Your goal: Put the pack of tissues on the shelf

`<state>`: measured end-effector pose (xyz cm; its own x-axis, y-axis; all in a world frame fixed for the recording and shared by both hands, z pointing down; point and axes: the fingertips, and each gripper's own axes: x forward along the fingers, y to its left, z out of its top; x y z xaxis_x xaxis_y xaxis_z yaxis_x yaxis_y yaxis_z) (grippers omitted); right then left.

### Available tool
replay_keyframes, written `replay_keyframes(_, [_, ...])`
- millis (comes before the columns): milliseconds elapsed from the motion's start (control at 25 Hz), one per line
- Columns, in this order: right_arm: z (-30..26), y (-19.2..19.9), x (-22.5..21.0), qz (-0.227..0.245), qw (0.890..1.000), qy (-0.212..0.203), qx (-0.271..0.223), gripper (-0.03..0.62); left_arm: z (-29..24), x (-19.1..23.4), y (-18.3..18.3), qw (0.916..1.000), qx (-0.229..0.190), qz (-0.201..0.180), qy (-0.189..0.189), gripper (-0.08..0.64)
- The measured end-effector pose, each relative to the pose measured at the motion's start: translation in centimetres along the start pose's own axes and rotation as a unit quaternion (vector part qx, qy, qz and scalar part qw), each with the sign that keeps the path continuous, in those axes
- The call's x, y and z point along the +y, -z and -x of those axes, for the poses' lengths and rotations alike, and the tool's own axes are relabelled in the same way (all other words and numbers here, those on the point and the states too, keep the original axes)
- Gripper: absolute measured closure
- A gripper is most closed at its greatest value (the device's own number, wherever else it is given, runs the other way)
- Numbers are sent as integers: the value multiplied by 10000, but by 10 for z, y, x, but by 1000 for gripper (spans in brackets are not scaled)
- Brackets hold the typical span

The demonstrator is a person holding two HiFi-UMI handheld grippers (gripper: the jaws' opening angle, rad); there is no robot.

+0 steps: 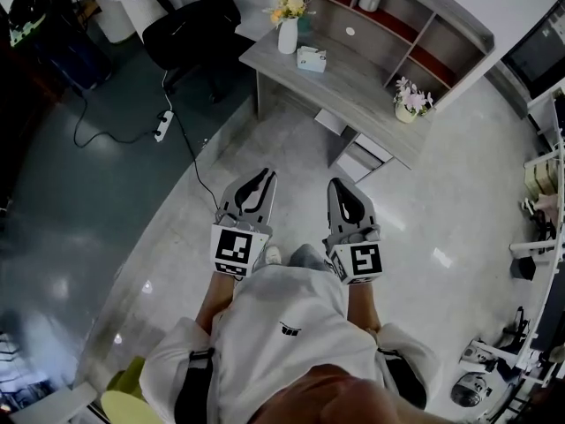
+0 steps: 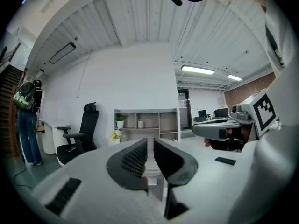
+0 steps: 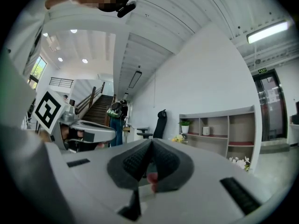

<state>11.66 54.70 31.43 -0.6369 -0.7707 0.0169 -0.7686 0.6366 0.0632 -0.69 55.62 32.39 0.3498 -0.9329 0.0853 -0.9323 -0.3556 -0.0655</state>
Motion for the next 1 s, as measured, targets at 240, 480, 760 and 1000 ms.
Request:
replay_keyframes(240, [-13, 5, 0, 15, 9999, 50, 88, 566, -11, 10, 0, 10000, -5, 9, 99, 499])
replay_keyframes(480, [-35, 8, -6, 39, 9999, 47, 150, 566, -27, 25, 5, 9999, 26, 65, 115, 500])
replay_keyframes(760, [-62, 15, -22, 23, 9998, 2, 193, 566, -54, 39, 10, 9999, 77, 74, 74, 500])
replay_keyframes(1000, [-89, 21, -42, -17, 9998, -64, 212, 566, -84, 50, 13, 9999, 153, 57, 28, 500])
